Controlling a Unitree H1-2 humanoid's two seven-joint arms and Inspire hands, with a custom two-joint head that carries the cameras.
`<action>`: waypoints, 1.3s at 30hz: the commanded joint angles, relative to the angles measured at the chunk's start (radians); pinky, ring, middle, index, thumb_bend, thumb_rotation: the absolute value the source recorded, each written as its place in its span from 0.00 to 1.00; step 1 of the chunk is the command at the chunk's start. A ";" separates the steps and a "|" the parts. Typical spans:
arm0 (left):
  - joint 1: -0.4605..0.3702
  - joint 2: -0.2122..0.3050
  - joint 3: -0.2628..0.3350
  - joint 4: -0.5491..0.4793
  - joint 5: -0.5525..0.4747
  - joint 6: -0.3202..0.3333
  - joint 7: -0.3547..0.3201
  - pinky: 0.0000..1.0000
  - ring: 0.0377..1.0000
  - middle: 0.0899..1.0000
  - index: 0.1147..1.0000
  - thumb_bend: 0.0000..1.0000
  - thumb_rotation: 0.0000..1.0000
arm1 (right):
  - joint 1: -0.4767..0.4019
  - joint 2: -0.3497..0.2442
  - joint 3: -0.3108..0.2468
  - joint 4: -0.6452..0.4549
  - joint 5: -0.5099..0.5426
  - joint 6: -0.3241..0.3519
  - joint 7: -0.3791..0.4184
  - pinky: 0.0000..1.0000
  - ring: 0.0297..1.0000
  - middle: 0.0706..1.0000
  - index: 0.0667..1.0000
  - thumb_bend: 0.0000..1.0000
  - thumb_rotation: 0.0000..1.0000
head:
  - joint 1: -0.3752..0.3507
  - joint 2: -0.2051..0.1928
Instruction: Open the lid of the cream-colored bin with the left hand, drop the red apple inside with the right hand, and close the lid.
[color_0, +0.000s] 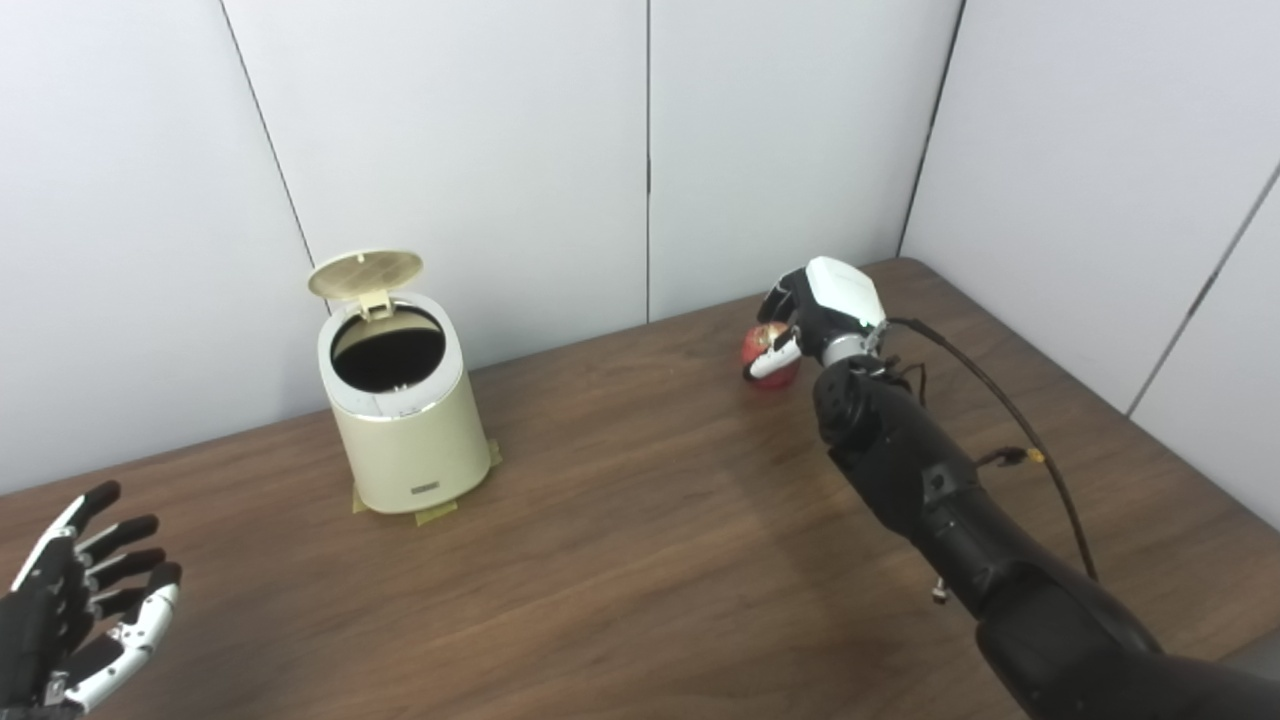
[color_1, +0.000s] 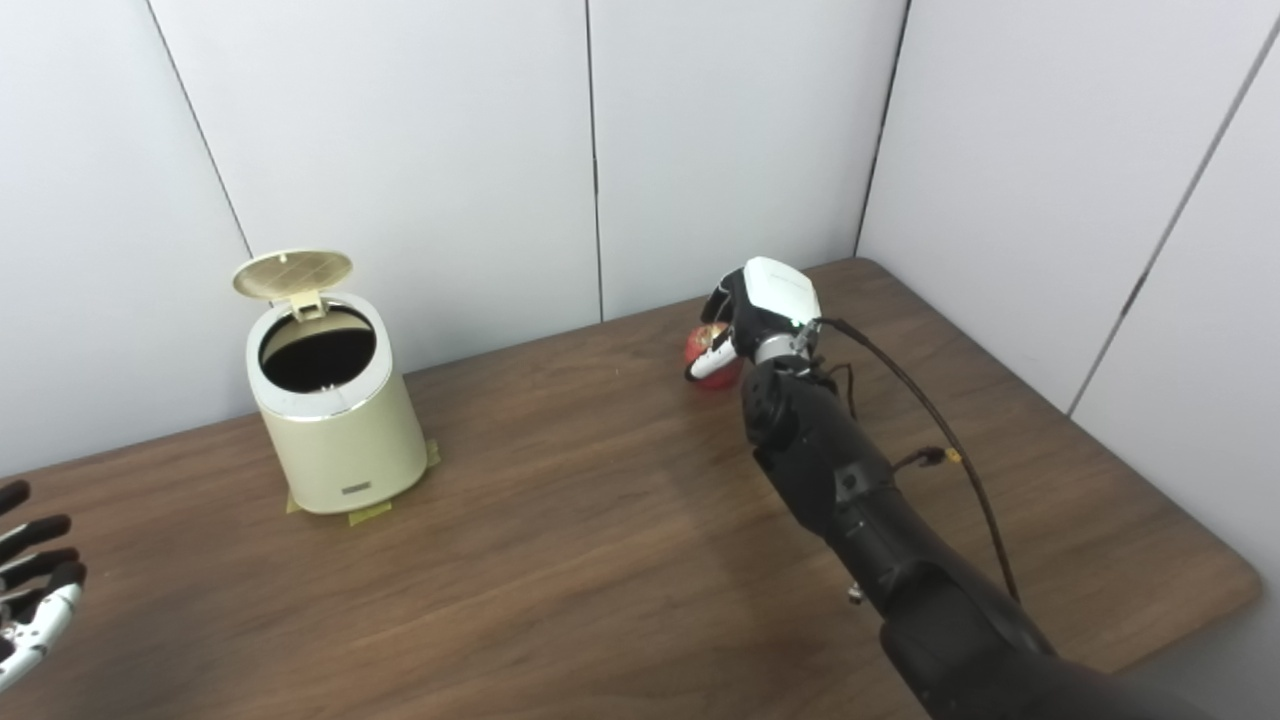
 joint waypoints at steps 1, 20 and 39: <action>-0.042 0.004 -0.003 -0.026 -0.007 -0.004 0.016 0.71 0.77 0.81 0.92 0.24 0.00 | -0.041 -0.023 -0.002 -0.020 -0.019 -0.008 -0.038 0.46 0.49 0.50 0.45 0.52 0.08 | 0.000 0.001; -0.019 -0.009 -0.038 -0.024 -0.013 -0.005 0.044 0.75 0.80 0.84 1.00 0.21 0.00 | -0.010 -0.054 -0.011 -0.106 0.001 -0.133 -0.109 0.39 0.37 0.46 0.46 0.52 0.00 | 0.030 -0.005; 0.025 -0.005 -0.060 -0.019 0.006 -0.005 0.070 0.82 0.82 0.83 0.95 0.28 0.00 | 0.001 -0.088 0.003 -0.495 -0.087 -0.179 0.005 0.35 0.35 0.48 0.46 0.52 0.00 | 0.129 0.005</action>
